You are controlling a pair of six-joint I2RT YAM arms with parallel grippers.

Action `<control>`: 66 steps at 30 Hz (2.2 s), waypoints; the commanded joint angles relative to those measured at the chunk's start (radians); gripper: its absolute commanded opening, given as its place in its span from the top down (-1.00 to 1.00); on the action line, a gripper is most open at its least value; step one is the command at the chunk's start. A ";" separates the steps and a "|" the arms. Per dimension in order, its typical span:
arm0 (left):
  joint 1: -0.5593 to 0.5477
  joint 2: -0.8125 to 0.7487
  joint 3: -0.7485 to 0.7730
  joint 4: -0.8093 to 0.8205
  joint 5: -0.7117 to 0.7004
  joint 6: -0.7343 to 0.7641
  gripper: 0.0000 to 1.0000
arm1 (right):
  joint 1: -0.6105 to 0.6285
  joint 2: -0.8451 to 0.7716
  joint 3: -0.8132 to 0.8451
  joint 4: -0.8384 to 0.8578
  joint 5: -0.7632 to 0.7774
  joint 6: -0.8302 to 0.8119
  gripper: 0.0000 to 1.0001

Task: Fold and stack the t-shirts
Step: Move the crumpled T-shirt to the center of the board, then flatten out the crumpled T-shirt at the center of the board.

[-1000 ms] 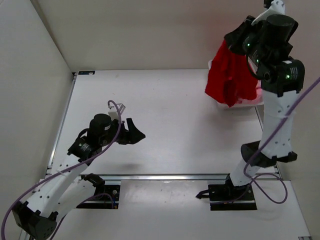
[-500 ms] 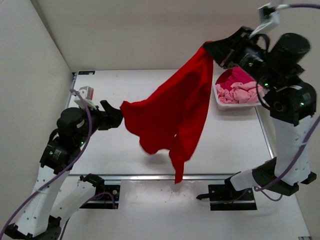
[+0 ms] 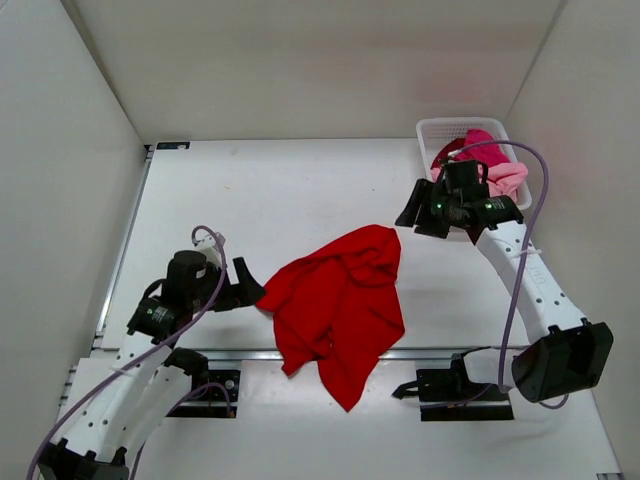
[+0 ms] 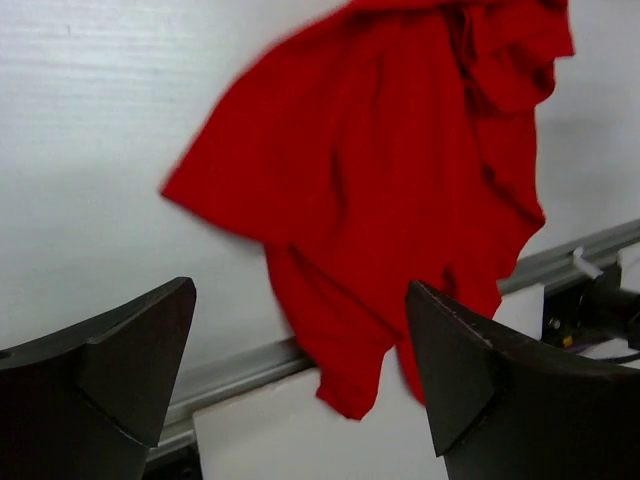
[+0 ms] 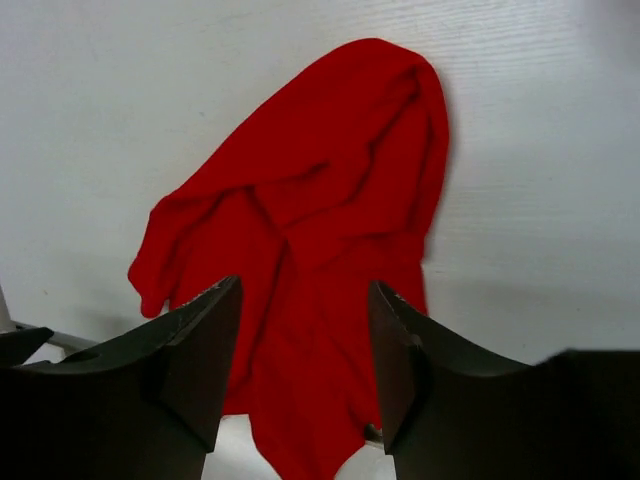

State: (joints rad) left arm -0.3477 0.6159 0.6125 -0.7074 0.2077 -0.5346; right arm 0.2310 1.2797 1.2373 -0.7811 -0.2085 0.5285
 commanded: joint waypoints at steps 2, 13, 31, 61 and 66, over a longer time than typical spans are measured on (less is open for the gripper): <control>-0.017 -0.044 0.013 -0.015 0.053 0.025 -0.97 | 0.071 -0.080 0.065 -0.021 0.078 -0.076 -0.02; -0.086 0.126 -0.048 0.000 -0.073 0.006 -0.97 | 0.344 -0.039 -0.231 0.064 0.136 0.014 0.41; -0.085 0.241 -0.211 0.258 -0.056 -0.194 -0.79 | 0.341 0.164 -0.291 0.309 0.104 0.117 0.21; -0.091 0.392 -0.229 0.439 -0.139 -0.234 -0.28 | 0.341 0.331 -0.232 0.330 0.141 0.149 0.42; -0.088 0.409 -0.227 0.451 -0.142 -0.234 -0.04 | 0.327 0.323 -0.237 0.325 0.158 0.133 0.66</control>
State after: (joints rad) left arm -0.4438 1.0210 0.3878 -0.2871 0.0845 -0.7677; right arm 0.5732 1.6073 0.9737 -0.4709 -0.0837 0.6643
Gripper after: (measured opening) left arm 0.536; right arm 0.197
